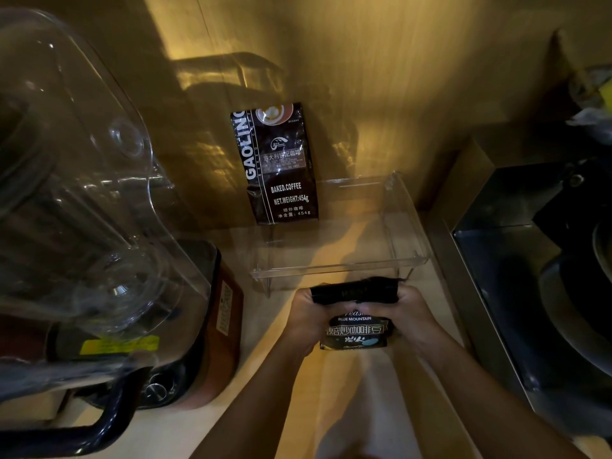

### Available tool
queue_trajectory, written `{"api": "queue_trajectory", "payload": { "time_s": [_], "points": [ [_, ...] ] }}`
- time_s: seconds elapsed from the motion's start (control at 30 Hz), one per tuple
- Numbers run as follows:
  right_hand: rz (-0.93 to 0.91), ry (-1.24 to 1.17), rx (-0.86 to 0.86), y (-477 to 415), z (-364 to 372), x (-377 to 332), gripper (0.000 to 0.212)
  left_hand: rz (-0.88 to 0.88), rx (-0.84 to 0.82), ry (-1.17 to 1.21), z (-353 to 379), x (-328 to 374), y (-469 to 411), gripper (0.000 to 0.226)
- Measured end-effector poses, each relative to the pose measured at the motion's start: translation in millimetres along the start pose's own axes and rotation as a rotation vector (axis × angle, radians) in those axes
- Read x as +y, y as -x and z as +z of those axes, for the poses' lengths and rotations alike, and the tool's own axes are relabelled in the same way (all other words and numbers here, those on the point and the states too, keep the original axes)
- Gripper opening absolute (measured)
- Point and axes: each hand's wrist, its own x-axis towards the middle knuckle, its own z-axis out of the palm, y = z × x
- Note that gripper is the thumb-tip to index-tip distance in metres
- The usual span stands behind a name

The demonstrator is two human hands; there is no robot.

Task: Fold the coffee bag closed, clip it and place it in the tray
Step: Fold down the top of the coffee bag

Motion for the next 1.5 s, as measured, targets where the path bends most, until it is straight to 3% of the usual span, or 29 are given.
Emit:
{"api": "queue_trajectory", "payload": {
  "time_s": [0.47, 0.7, 0.8, 0.9, 1.03, 1.23, 1.37, 1.5],
  "points": [
    [-0.091, -0.138, 0.026, 5, 13, -26, 0.028, 0.072, -0.053, 0.018, -11, 22, -2, 0.018],
    [-0.235, 0.052, 0.079, 2, 16, -42, 0.022, 0.142, -0.039, -0.131, -16, 47, -6, 0.016],
    [-0.198, -0.075, 0.124, -1, 17, -44, 0.024, 0.15, -0.035, -0.131, -14, 50, -7, 0.011],
    [-0.172, -0.134, 0.146, 0, 18, -47, 0.012, 0.106, -0.025, -0.08, -10, 53, -5, 0.025],
    [-0.116, -0.11, 0.153, 3, 20, -48, 0.027, 0.103, -0.048, -0.103, -9, 54, -1, 0.02],
    [-0.091, -0.128, 0.06, 6, 16, -53, 0.01, 0.126, -0.066, -0.088, -5, 53, 2, 0.017],
    [-0.096, -0.101, 0.024, 8, 17, -55, 0.027, 0.101, 0.036, -0.061, -3, 55, 0, 0.026],
    [-0.063, -0.052, -0.012, 12, 11, -50, 0.033, 0.077, -0.008, -0.093, -8, 55, 0, 0.031]
  ]
}}
